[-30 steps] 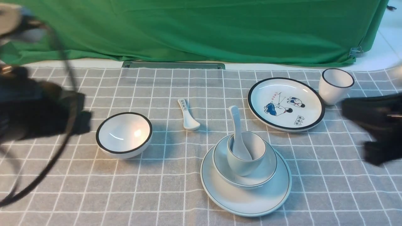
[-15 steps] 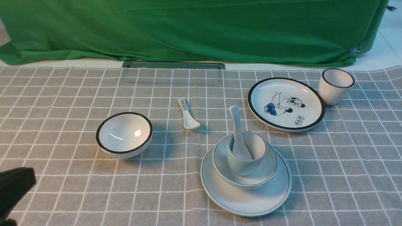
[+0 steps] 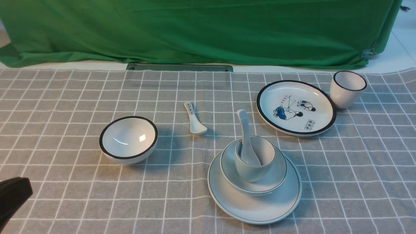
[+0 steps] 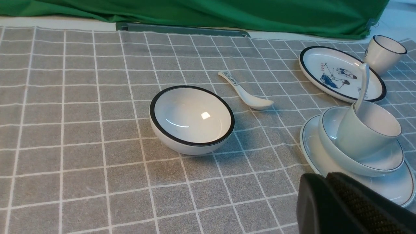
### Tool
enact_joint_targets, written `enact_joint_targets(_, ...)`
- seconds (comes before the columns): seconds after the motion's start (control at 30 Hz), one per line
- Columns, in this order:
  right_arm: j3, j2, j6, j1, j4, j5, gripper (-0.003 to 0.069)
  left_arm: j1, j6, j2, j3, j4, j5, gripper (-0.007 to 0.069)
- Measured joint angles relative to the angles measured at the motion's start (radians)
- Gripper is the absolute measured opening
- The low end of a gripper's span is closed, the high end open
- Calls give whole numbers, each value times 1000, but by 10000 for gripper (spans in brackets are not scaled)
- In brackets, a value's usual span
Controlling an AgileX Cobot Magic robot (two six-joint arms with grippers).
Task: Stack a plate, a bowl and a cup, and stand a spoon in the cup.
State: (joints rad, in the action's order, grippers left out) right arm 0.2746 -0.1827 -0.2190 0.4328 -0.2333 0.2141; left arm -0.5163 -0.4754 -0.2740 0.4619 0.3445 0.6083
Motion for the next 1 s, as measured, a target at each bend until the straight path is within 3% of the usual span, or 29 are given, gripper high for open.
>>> enact_joint_targets(0.17,0,0,0,0,0,0,192,0,9,0,0,1,-8,10)
enact_joint_targets(0.23,0,0,0,0,0,1,193,13,72,17,-10,-38,-56,10)
enact_joint_targets(0.33,0,0,0,0,0,1,197,85,309,70,-65,-212,-184,10)
enact_joint_targets(0.43,0,0,0,0,0,1,204,233,611,174,-177,-456,-330,10)
enact_joint_targets(0.5,0,0,0,0,0,1,210,328,681,243,-266,-527,-403,10)
enact_joint_targets(0.57,0,0,0,0,1,2,221,448,689,269,-358,-555,-445,10)
enact_joint_targets(0.67,-1,0,0,0,1,4,226,513,653,272,-434,-516,-436,10)
enact_joint_targets(1.0,-1,0,0,0,1,4,239,483,627,272,-469,-437,-386,11)
